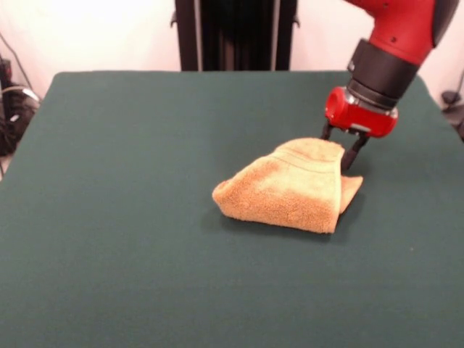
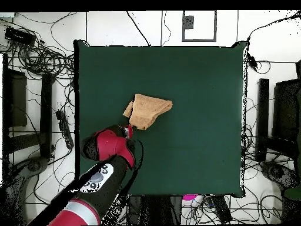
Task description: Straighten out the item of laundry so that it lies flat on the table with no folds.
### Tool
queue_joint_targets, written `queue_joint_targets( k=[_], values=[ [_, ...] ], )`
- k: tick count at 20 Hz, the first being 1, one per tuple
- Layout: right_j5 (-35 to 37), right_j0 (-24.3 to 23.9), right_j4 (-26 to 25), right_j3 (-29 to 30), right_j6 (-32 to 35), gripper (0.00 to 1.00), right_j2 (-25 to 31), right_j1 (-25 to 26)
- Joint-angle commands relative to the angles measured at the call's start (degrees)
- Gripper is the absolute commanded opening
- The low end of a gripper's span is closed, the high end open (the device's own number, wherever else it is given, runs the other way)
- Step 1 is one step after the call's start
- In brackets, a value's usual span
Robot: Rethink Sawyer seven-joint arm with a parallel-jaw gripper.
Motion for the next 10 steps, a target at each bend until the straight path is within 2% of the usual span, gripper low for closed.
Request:
queue_joint_targets(
  k=[1, 10],
  values=[
    [-0.93, 1.81, 4.13, -3.73, 15.35, 1.00, 1.83, 2.37],
    [5.99, 4.40, 3.97, -3.49, 15.27, 1.00, -0.29, -0.61]
  ],
)
